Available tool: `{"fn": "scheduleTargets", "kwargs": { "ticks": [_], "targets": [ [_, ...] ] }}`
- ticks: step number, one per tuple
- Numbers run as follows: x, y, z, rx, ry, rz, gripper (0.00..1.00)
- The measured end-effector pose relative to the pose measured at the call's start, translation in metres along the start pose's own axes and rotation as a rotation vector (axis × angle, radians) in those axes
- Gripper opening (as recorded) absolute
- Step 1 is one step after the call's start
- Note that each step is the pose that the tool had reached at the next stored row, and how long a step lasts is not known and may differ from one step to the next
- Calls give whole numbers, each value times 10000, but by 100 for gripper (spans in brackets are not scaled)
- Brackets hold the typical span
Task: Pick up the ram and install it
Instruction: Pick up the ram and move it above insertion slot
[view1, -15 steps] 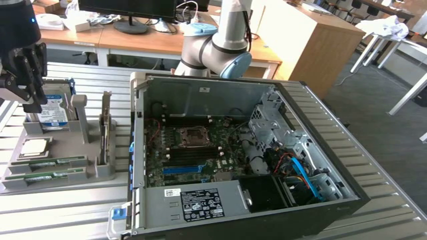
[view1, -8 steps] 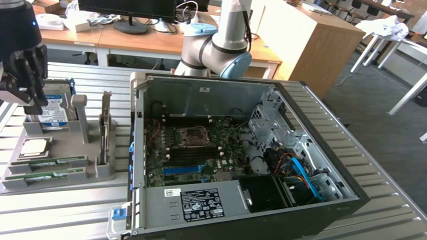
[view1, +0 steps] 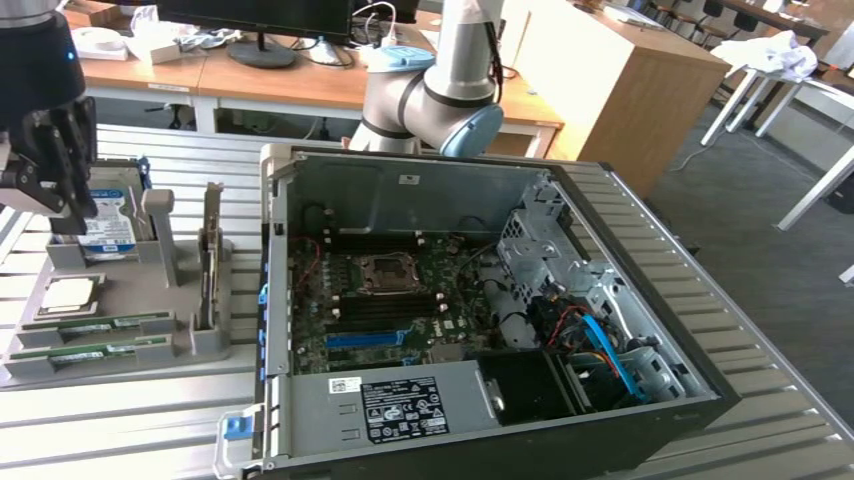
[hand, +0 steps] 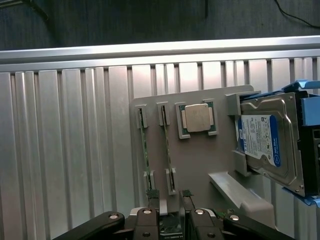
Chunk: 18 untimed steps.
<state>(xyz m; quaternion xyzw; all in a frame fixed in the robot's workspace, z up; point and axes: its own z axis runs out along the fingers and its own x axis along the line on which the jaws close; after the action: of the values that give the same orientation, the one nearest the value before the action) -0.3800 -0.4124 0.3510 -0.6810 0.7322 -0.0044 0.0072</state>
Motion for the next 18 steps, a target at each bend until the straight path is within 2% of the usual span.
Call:
{"fn": "scheduleTargets", "kwargs": {
  "ticks": [18],
  "targets": [
    [1,3,176,0,-1,0,30]
  ]
}}
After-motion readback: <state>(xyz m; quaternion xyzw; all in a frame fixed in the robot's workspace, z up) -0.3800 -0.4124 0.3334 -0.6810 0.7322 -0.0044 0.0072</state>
